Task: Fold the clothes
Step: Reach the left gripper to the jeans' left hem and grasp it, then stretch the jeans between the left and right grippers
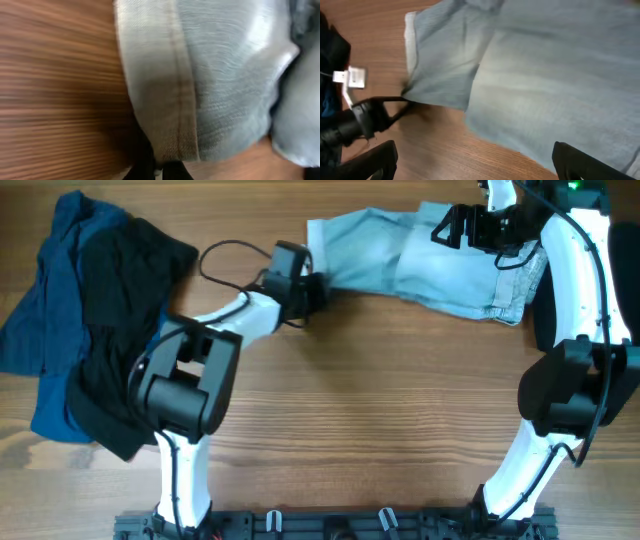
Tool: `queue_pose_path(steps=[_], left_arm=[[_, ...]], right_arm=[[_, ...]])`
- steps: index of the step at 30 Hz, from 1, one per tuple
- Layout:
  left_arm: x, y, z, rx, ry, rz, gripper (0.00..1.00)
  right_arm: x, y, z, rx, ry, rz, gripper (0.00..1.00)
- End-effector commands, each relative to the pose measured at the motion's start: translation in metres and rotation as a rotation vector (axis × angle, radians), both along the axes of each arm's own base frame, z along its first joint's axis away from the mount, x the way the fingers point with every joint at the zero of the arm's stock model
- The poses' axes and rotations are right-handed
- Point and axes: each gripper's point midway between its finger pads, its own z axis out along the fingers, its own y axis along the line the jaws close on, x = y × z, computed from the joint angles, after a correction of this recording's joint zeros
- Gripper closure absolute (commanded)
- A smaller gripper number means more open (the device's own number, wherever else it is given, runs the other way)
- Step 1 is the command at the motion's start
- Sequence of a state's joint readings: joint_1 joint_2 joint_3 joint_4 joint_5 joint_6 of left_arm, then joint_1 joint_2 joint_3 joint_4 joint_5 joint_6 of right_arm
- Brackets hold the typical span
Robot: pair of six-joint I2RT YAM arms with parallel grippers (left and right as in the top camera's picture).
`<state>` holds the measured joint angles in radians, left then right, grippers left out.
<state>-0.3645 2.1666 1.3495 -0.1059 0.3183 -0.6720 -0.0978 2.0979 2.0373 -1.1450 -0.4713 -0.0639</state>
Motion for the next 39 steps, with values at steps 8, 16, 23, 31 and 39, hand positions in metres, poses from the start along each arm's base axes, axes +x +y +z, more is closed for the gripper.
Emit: queue_pose_path(steps=[8, 16, 23, 31, 39], left_arm=[[-0.012, 0.076, 0.113, 0.167, -0.125, 0.058, 0.96], [-0.048, 0.102, 0.118, 0.335, -0.054, 0.022, 0.96], [-0.078, 0.115, 0.099, 0.458, 0.066, 0.004, 0.96], [-0.122, 0.099, 0.087, 0.504, 0.196, -0.100, 0.96], [-0.142, 0.080, 0.085, 0.488, 0.237, -0.174, 0.27]], right_arm=[[-0.005, 0.022, 0.013, 0.020, -0.011, 0.038, 0.20], [-0.003, 0.039, -0.002, -0.016, 0.024, 0.039, 0.93], [-0.006, 0.049, -0.044, -0.008, 0.141, 0.044, 0.96], [0.000, 0.022, -0.075, -0.072, 0.204, -0.051, 0.96], [0.010, 0.008, -0.111, -0.130, 0.228, -0.073, 0.96]])
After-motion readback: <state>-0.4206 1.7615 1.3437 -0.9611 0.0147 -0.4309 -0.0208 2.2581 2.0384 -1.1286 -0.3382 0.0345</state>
